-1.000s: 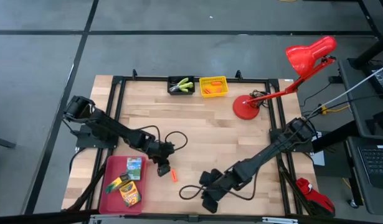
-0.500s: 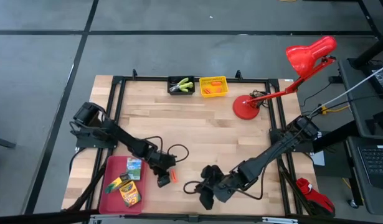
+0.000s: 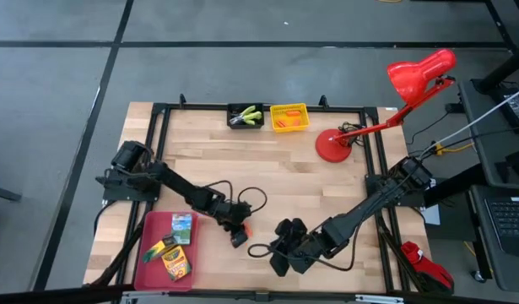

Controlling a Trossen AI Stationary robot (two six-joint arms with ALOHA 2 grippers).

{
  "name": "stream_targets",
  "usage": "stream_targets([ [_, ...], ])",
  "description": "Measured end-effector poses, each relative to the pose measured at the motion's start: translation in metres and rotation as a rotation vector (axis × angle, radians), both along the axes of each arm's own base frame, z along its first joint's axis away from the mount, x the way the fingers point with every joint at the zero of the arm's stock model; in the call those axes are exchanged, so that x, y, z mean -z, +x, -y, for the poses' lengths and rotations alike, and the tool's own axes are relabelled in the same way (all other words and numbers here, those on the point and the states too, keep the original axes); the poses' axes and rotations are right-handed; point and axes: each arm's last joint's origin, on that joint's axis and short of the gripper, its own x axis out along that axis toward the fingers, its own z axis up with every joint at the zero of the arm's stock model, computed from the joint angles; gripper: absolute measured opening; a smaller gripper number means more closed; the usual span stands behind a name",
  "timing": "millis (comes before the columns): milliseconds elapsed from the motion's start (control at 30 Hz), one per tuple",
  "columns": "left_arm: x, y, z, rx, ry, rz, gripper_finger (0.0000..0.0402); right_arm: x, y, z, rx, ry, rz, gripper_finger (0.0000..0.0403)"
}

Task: Pick & Place School Supplies
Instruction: Put the orange eraser into the yellow bin

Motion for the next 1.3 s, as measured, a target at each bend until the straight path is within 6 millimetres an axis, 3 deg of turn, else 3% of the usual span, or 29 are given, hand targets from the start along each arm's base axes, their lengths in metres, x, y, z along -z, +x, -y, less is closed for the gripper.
stream_targets([
  [267, -0.011, 0.044, -0.043, -0.104, 0.148, 0.100, 0.0034, 0.003, -0.015, -0.010, 0.125, -0.002, -0.005, 0.0085],
  [400, -0.027, 0.063, -0.069, -0.150, 0.201, 0.176, 0.0033, 0.005, -0.022, -0.012, 0.176, -0.009, -0.016, 0.0085],
  [567, -0.050, 0.069, -0.097, -0.090, 0.192, 0.199, 0.0034, 0.006, -0.024, -0.011, 0.196, -0.011, -0.029, 0.0085],
  [667, -0.057, 0.061, -0.105, -0.038, 0.208, 0.125, 0.0034, 0.006, -0.024, -0.011, 0.204, -0.020, -0.023, 0.0085],
  [967, -0.057, 0.041, -0.090, 0.077, 0.241, -0.045, 0.0070, 0.008, -0.020, -0.001, 0.249, -0.058, -0.032, 0.0085],
  [1300, -0.059, 0.040, -0.060, -0.080, 0.258, -0.042, 0.0153, 0.011, -0.025, 0.003, 0.263, -0.101, -0.085, 0.0084],
])
